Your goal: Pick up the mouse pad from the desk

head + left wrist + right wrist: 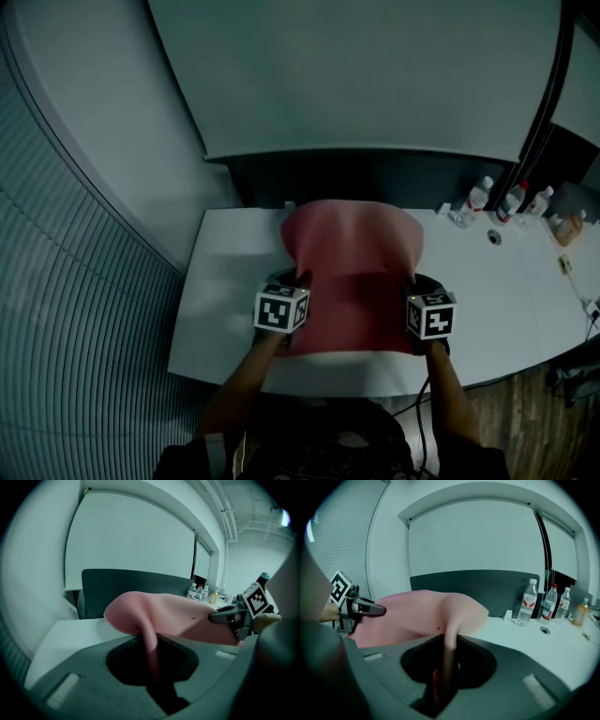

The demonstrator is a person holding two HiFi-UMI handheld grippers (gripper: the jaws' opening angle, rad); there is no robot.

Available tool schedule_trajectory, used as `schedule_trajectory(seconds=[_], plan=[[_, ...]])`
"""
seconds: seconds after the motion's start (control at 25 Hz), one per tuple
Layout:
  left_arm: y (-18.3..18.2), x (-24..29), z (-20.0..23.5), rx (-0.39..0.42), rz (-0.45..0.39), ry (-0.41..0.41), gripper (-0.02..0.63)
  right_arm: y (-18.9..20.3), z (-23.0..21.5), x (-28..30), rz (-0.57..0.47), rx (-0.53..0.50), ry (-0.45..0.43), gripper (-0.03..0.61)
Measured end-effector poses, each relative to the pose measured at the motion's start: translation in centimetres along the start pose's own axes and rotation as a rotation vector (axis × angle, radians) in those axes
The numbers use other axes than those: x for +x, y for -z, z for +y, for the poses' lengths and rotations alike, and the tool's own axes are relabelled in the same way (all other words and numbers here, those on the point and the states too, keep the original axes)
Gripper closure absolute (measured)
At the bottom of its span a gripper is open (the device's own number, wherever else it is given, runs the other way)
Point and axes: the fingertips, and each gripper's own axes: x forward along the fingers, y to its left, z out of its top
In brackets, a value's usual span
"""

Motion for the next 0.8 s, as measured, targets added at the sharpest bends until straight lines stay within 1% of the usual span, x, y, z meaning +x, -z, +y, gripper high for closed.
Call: schedule_trajectory(seconds=[0.16, 0.36, 0.8], plan=[[-0.9, -1.7, -0.1, 0.003, -0.036, -0.005, 0.563, -0.9, 1.1, -1.3, -0.037, -0.018, -0.005, 0.503], [-1.7, -3.7, -0.4, 0.007, -0.083, -0.006, 0.563, -1.6, 1.8, -2.9, -0.083, -0.015, 0.009, 0.503], [-3.3, -8.4, -1.2, 0.021, -0.168, 0.003, 0.563, -3.7, 4.6, -7.0, -0.172, -0.051, 0.029, 0.503]])
